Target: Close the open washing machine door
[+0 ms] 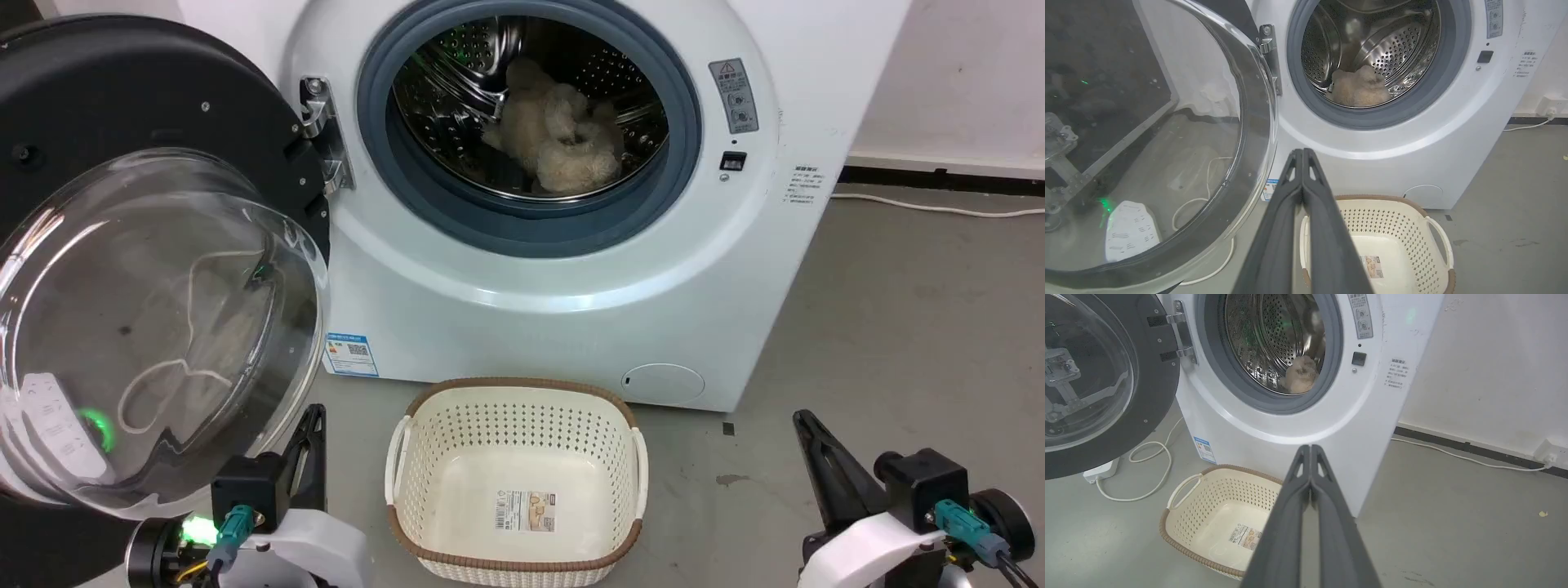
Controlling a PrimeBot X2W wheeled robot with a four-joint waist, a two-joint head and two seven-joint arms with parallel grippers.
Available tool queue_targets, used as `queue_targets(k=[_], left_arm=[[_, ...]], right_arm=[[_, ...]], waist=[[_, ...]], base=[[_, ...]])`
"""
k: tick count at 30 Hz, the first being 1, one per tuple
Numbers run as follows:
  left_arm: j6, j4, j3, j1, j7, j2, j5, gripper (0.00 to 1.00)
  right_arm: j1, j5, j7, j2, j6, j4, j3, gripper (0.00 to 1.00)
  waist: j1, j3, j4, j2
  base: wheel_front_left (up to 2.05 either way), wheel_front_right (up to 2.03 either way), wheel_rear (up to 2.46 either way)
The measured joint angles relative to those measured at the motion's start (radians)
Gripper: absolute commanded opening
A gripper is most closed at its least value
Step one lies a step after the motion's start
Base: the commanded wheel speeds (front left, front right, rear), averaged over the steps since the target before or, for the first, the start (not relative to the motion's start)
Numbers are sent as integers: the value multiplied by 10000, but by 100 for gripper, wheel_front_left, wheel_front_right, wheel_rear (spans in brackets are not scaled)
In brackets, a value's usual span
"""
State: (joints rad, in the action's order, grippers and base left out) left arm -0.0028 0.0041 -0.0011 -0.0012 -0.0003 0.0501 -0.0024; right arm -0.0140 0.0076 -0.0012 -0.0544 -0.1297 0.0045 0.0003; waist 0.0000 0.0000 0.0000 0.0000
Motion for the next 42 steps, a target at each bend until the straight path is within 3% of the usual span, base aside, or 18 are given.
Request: queue_targets(k=[31,32,42], left_arm=[[0,0,0,0,0,0,0,0],[0,0,0,0,0,0,0,100],[-2,8,-75,0,-40,0,-2,100]], right_arm=[[1,-2,0,0,0,0,4,0],[1,-2,0,0,0,0,4,100],[-7,42,-40,-2,0,15,-10,100]], waist=[[0,0,0,0],[0,0,0,0],[0,3,5,0]], base=[[0,0,0],[0,0,0],[0,0,0]])
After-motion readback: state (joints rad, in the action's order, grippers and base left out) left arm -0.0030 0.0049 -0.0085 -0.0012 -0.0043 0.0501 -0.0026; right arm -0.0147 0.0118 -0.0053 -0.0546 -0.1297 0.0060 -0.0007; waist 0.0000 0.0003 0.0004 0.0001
